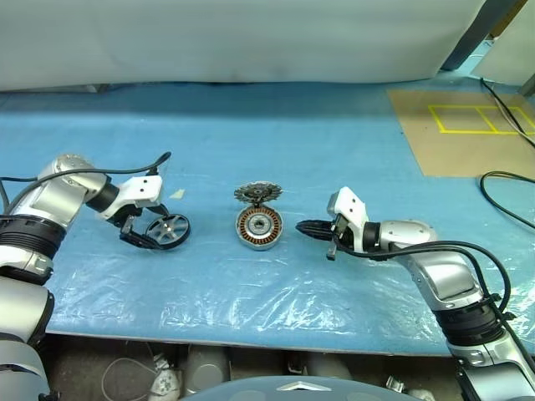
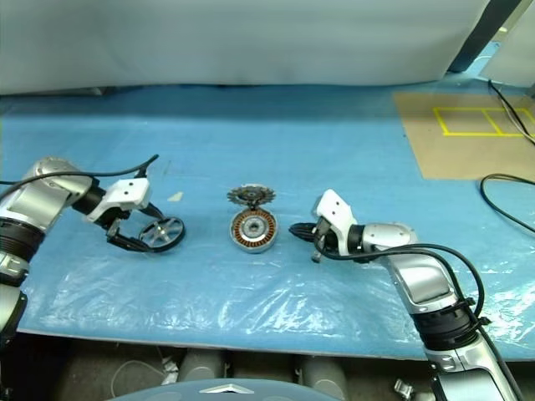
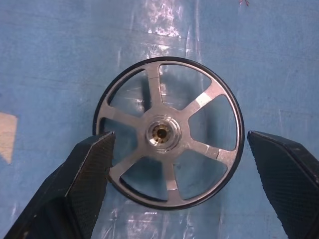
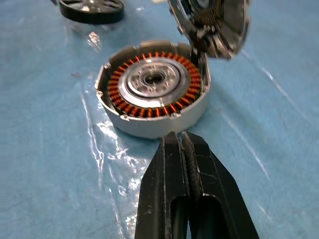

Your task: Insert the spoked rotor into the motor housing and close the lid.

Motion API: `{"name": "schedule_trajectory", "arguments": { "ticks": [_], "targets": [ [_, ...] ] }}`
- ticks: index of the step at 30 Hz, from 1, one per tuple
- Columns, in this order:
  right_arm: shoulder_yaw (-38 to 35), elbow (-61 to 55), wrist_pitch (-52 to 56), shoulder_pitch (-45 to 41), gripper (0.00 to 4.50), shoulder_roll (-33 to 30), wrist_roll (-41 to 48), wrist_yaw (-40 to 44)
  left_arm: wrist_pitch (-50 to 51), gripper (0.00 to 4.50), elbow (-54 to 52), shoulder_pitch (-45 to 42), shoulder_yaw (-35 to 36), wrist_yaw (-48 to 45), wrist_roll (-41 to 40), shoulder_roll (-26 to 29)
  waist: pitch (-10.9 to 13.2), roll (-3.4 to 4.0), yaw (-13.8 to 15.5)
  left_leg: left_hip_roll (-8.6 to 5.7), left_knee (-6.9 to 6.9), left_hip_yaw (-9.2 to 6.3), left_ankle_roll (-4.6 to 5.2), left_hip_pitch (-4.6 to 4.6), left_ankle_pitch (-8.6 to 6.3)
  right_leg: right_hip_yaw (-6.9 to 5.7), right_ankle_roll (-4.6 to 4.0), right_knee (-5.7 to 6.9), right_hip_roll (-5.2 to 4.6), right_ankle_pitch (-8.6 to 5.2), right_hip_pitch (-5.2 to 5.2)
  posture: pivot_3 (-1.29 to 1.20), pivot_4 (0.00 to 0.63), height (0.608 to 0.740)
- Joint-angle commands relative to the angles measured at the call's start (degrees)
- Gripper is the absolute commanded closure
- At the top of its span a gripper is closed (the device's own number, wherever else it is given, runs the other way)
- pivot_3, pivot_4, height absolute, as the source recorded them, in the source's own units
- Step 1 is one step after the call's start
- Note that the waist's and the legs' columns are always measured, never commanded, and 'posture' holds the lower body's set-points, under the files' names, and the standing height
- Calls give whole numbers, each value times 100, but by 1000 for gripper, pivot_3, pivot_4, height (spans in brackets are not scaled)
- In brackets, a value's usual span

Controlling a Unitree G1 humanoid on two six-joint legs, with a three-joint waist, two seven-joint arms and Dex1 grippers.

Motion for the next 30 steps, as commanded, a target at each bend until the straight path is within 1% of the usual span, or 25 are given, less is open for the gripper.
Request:
{"name": "schedule_trajectory", "arguments": {
  "ticks": [1,6,10,13,15,17,23,30],
  "targets": [
    [11,-159,-330,-2,4451,-22,17,75,59,0,-232,116,224,135,-10,-86,0,0,-2,0,1,0,0,0,0,0,0,0,0,0,0,0,150,740],
    [151,-34,-388,-57,4451,-7,-93,35,214,0,-444,240,263,137,29,-16,0,0,-4,-2,3,-2,0,-2,0,-2,0,1,0,0,0,0,150,740],
    [181,-140,-223,-159,4451,4,-30,50,311,0,-532,162,318,-80,-209,197,0,0,-11,-3,3,-2,0,-2,0,-3,0,1,1,0,0,0,150,740],
    [76,-276,79,-322,4451,-17,261,153,321,0,-587,100,138,-80,-539,465,0,0,-17,-7,4,-2,0,-1,0,-3,0,1,1,0,0,0,150,740],
    [95,-217,46,-360,4451,-62,243,190,312,0,-616,55,16,-80,-703,583,0,0,-2,-9,4,-2,0,0,0,-3,0,2,1,0,1,0,150,740],
    [167,-86,-78,-338,4451,-88,146,207,244,0,-487,-43,1,-80,-660,517,0,0,24,-7,5,-2,0,-1,0,-4,0,2,0,0,1,0,150,740],
    [423,28,-314,-201,4451,-48,-141,119,5,0,-49,-155,149,13,-262,67,0,0,93,-8,10,-2,0,-2,0,-4,0,3,-3,0,4,0,150,740],
    [418,-119,-131,-212,4451,-37,-159,-3,-123,0,227,-291,282,77,-80,-185,0,0,84,-10,11,-3,0,-4,0,-9,0,4,0,0,3,0,150,740]
  ]
}}
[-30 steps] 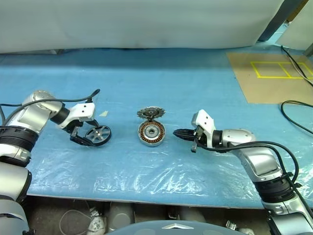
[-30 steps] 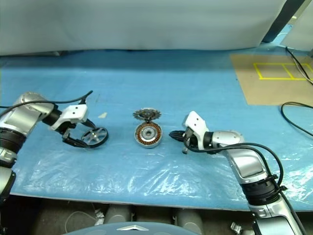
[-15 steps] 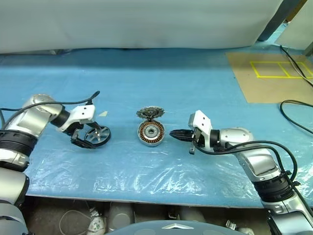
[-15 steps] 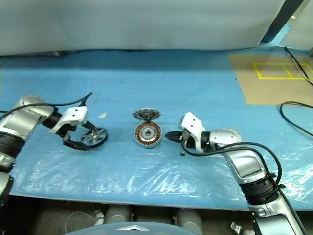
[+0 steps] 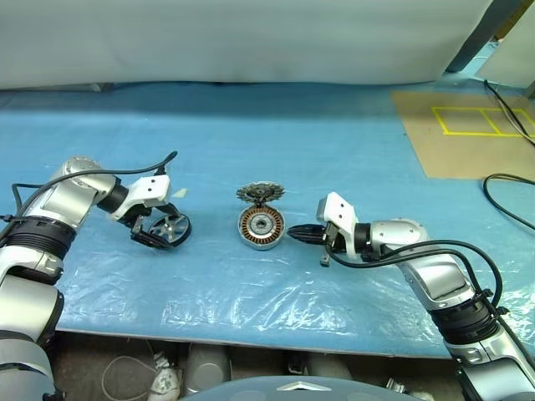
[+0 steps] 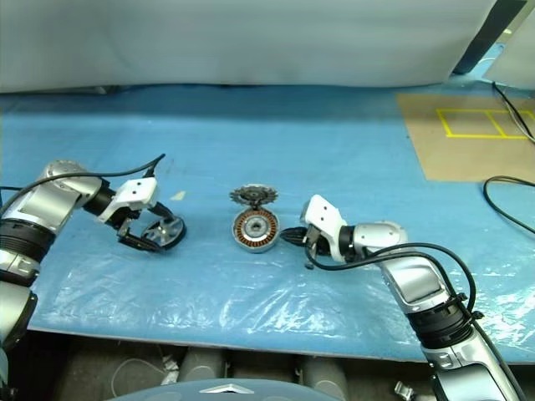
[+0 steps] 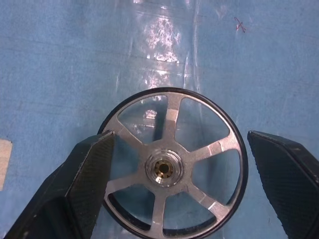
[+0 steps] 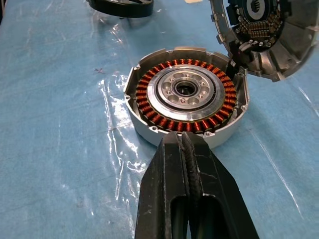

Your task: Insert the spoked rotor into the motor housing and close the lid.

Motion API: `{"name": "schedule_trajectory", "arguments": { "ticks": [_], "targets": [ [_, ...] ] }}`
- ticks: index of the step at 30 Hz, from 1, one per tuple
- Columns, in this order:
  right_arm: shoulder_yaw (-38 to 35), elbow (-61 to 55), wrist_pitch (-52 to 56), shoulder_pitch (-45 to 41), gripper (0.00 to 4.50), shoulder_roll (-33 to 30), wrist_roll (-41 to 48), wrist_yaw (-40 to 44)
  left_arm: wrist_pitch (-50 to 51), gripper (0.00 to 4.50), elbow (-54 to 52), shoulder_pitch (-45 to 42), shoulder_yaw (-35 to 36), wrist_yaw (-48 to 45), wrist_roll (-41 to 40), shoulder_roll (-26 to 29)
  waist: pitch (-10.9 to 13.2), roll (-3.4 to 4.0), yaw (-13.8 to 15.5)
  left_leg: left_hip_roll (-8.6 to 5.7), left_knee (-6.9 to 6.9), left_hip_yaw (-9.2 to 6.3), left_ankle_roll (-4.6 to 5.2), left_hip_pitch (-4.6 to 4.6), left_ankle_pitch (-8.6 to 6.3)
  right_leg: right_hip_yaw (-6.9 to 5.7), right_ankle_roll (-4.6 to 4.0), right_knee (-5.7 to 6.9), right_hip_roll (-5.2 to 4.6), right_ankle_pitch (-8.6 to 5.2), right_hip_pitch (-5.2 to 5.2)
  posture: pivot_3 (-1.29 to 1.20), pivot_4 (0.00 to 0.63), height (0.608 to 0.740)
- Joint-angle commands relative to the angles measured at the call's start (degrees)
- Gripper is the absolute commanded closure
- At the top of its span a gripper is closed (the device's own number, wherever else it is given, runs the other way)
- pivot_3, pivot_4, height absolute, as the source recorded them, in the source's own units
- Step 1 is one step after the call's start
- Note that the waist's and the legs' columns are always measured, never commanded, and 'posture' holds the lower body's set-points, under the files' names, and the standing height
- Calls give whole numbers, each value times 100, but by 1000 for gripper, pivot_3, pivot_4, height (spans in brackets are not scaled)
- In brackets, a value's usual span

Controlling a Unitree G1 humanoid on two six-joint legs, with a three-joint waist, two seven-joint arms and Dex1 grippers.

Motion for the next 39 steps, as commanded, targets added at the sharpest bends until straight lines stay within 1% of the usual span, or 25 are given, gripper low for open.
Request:
{"name": "schedule_trajectory", "arguments": {
  "ticks": [1,2,4,6,9,12,14,24,27,31,35,38,39],
  "targets": [
    [-59,-248,54,-16,4451,-26,48,-43,-142,0,193,-238,262,20,77,23,0,0,8,-1,0,-1,0,0,0,0,0,0,0,0,0,0,150,740],
    [-64,-252,55,-5,4451,-42,45,-41,-152,0,222,-265,288,-38,50,29,0,0,8,-3,0,-1,0,0,0,0,0,0,-1,0,0,0,150,740],
    [-85,-220,20,26,4451,-72,35,-26,79,0,12,-246,93,-102,-374,246,0,0,9,-5,1,-1,0,-1,0,1,1,-1,-2,0,0,0,150,740],
    [-79,-170,-32,49,4451,-98,-8,-24,147,0,-78,-250,-42,-111,-585,388,0,-1,9,-3,0,-1,0,-1,0,0,1,-1,-2,0,0,0,150,740],
    [-25,-110,-95,62,4500,-90,-70,-45,-57,627,159,-323,16,-111,-465,298,0,0,13,-4,-1,-1,0,0,0,-1,0,0,-1,0,0,0,150,740],
    [6,-75,-126,58,4500,-86,-103,-28,-12,1605,180,-343,-2,-111,-487,287,0,0,13,-4,2,-2,0,-2,0,-1,1,0,-4,0,1,0,150,740],
    [16,-88,-91,18,4500,-81,-113,-27,-31,1605,197,-346,-21,-111,-467,293,0,0,13,-4,3,-2,0,-2,0,-1,1,0,-3,0,0,0,150,740],
    [53,-481,395,-136,4500,-89,-74,-154,-594,1605,788,-362,123,3,216,-63,0,0,14,-4,4,-3,0,-2,0,-3,1,1,-2,1,1,0,150,740],
    [29,-592,523,-131,4500,-102,-61,-189,-764,1605,1017,-408,120,199,416,-171,0,-1,15,-5,4,-5,0,-4,0,-3,2,1,-3,1,1,0,150,740],
    [-2,-723,693,-162,4500,-102,-33,-235,-820,1605,1160,-441,156,257,504,-307,0,-1,18,-5,5,-8,0,-4,0,-5,2,2,-3,1,2,0,150,740],
    [12,-870,928,-275,4500,-70,2,-312,-880,1605,1120,-395,131,118,583,-340,0,-1,19,-5,9,-9,0,-2,0,-4,2,4,-4,1,4,0,150,740],
    [5,-980,1128,-372,4500,-56,62,-363,-971,2086,1123,-364,148,93,615,-348,-1,2,20,-4,10,-9,0,0,0,-4,2,7,-4,1,5,0,150,740],
    [7,-1013,1180,-398,4500,-60,77,-378,-1002,2348,1126,-353,158,57,628,-343,-2,3,20,-4,10,-8,0,5,0,-4,2,7,-4,1,11,0,150,740]
  ]
}}
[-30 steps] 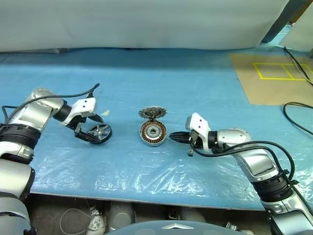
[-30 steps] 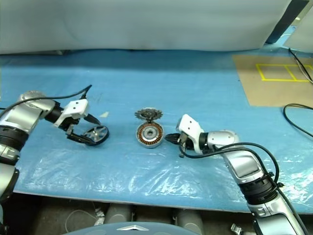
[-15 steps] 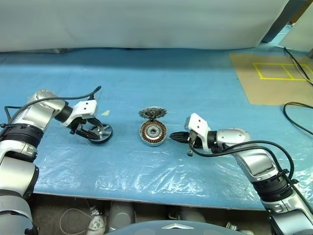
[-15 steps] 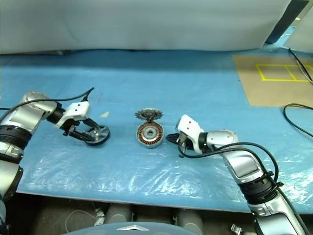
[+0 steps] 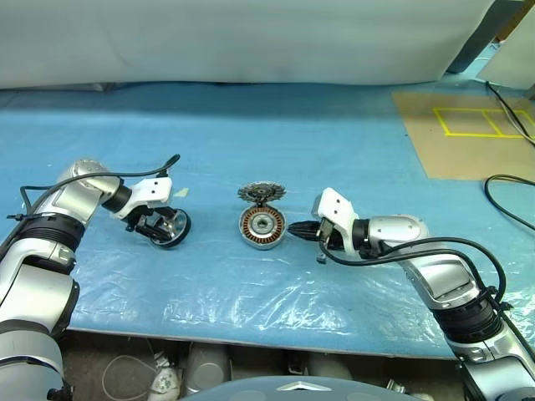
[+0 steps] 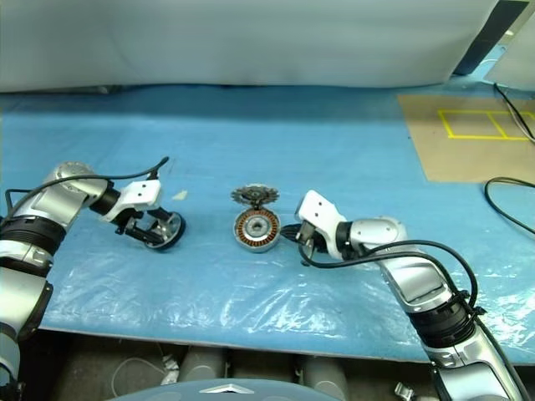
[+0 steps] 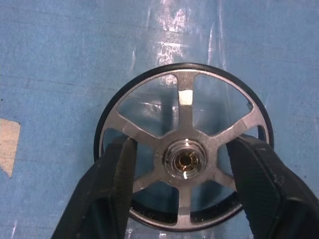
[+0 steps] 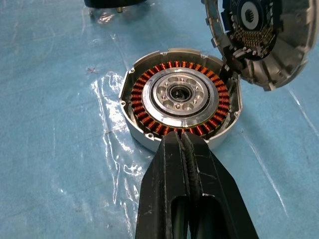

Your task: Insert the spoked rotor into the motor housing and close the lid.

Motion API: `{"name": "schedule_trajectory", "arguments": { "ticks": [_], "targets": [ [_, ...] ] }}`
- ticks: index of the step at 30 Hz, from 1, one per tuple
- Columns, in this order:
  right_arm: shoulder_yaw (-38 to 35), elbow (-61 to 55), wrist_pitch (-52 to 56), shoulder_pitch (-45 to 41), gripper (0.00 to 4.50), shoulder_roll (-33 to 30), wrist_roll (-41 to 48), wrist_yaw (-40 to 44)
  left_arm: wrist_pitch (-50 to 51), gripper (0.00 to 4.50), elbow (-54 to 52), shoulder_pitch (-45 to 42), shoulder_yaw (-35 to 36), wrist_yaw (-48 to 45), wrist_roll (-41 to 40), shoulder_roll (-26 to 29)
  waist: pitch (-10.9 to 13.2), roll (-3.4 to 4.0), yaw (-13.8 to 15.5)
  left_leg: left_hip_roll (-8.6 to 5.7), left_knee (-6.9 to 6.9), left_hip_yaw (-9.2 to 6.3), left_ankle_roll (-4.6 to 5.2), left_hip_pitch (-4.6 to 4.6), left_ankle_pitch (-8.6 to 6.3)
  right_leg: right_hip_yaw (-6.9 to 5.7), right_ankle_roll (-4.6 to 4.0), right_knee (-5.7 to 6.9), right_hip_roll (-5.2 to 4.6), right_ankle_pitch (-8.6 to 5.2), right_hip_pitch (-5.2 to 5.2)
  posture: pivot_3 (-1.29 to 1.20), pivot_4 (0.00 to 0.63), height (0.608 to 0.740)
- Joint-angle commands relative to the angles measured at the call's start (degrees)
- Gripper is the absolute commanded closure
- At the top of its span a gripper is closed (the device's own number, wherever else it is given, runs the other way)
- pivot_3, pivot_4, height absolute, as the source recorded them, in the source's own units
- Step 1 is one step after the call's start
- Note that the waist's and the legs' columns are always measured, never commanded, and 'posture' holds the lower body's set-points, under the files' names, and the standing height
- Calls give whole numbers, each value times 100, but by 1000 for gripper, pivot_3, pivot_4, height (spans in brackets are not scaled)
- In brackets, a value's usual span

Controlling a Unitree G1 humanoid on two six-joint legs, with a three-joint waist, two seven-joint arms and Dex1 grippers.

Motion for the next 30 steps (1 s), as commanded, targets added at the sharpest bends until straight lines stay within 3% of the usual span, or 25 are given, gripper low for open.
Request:
{"name": "schedule_trajectory", "arguments": {
  "ticks": [1,4,20,25,30],
  "targets": [
    [-76,-357,199,-157,4500,14,167,-53,-161,2594,9,-15,85,-23,84,9,-1,2,6,0,-1,0,0,4,0,0,0,0,-1,0,4,0,150,740],
    [-127,-452,375,-230,4500,-7,273,-61,-251,3178,8,3,155,108,142,-48,-2,4,18,9,-1,0,0,17,0,0,1,-1,-8,0,18,0,150,740],
    [-443,-364,29,-295,4500,163,858,83,82,3178,-875,168,429,-230,-498,-184,-2,4,16,14,-6,2,0,27,0,0,0,-3,-10,0,26,0,150,740],
    [-763,-658,339,-221,4500,189,1327,-13,959,3178,-1809,96,605,-230,-1268,-347,-1,2,19,14,2,1,0,5,0,-3,0,-2,-11,0,13,0,150,740],
    [-991,-1141,719,260,4500,88,1697,-235,1222,3178,-2623,282,409,-230,-1499,-173,-1,2,0,10,-7,1,0,-2,0,-4,-2,-7,-1,-1,4,0,150,740]
  ]
}}
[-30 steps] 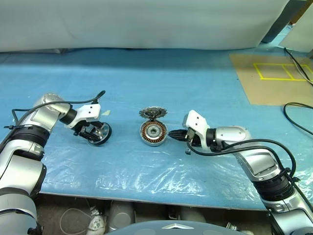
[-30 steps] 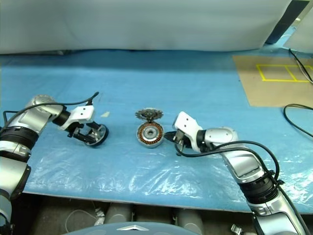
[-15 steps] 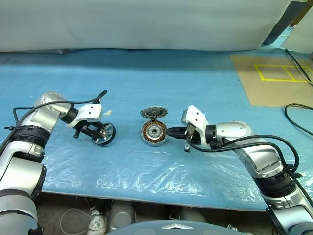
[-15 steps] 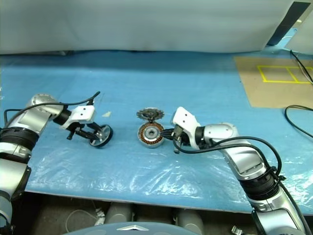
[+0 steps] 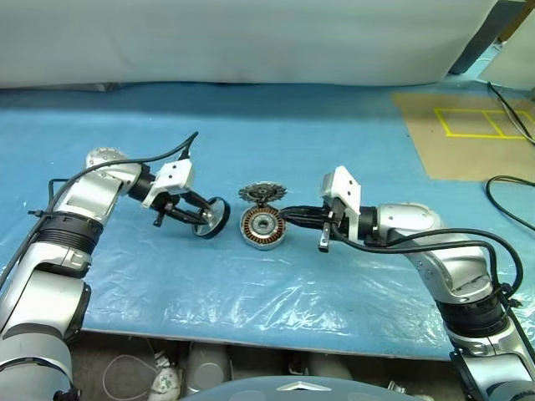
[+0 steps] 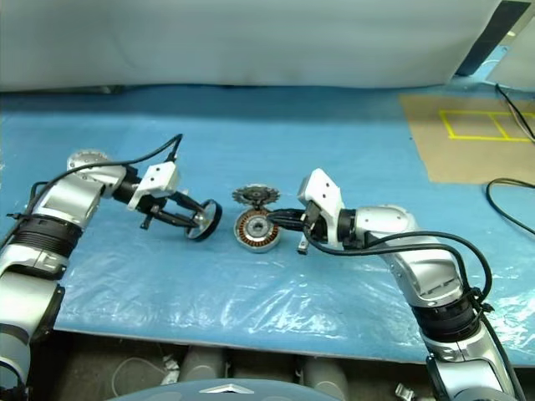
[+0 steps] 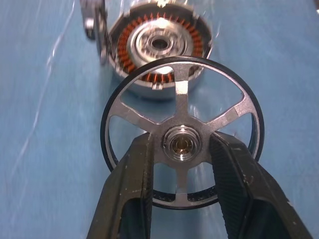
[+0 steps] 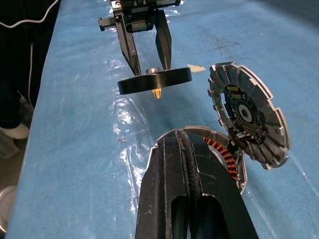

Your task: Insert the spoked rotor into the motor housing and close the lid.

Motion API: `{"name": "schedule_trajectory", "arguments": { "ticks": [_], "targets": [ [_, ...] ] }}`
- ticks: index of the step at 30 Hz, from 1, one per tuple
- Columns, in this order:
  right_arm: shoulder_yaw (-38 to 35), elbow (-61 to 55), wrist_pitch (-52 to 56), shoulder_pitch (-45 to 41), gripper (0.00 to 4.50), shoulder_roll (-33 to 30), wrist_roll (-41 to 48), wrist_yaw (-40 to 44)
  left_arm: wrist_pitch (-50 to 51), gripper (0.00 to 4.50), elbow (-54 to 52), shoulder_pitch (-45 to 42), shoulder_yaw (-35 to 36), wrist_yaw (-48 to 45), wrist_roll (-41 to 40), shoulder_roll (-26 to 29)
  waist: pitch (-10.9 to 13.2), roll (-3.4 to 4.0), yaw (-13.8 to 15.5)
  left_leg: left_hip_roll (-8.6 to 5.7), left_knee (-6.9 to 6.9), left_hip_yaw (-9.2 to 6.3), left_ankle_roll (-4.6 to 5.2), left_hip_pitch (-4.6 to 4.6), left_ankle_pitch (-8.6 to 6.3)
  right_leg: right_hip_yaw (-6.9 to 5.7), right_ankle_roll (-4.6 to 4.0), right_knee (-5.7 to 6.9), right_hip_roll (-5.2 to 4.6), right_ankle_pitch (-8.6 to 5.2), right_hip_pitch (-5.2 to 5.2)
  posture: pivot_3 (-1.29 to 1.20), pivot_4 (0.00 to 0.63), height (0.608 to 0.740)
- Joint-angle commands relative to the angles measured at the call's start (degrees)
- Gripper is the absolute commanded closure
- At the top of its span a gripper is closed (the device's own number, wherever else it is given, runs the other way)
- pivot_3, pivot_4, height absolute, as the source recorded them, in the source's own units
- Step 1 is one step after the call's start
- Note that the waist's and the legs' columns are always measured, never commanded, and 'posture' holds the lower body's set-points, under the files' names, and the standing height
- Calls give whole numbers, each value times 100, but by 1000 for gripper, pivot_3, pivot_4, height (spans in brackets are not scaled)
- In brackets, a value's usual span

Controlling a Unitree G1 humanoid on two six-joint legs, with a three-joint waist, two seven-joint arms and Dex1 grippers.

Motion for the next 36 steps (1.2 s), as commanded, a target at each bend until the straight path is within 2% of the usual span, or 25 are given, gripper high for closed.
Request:
{"name": "schedule_trajectory", "arguments": {
  "ticks": [1,11,17,28,36],
  "targets": [
    [-201,-457,208,292,4500,-60,306,-168,183,3178,-552,58,-35,-28,-247,216,0,0,-16,-2,-4,0,0,0,0,-1,0,-3,2,0,-1,0,150,740],
    [-231,-317,131,684,4500,-189,131,-662,611,3178,-695,-369,-258,440,82,-861,1,-1,10,-16,23,-1,1,-13,0,0,7,-3,-6,3,1,0,150,740],
    [-169,-116,-174,842,4500,-241,-55,-699,190,3178,-99,-565,-489,583,454,-1320,0,1,-11,-18,21,-1,1,-27,1,3,7,-2,-4,3,1,0,150,740],
    [-84,7,-672,1280,4500,-244,-418,-720,-634,3178,1010,-914,-631,609,997,-1534,0,1,1,-20,22,-7,2,-31,1,-2,12,-2,-5,6,6,0,150,740],
    [-22,275,-1051,1449,4500,-311,-717,-653,-694,3178,810,-807,-685,45,922,-1447,0,1,-8,-20,21,-7,2,-31,1,-2,11,-3,-5,6,5,0,150,740]
  ]
}}
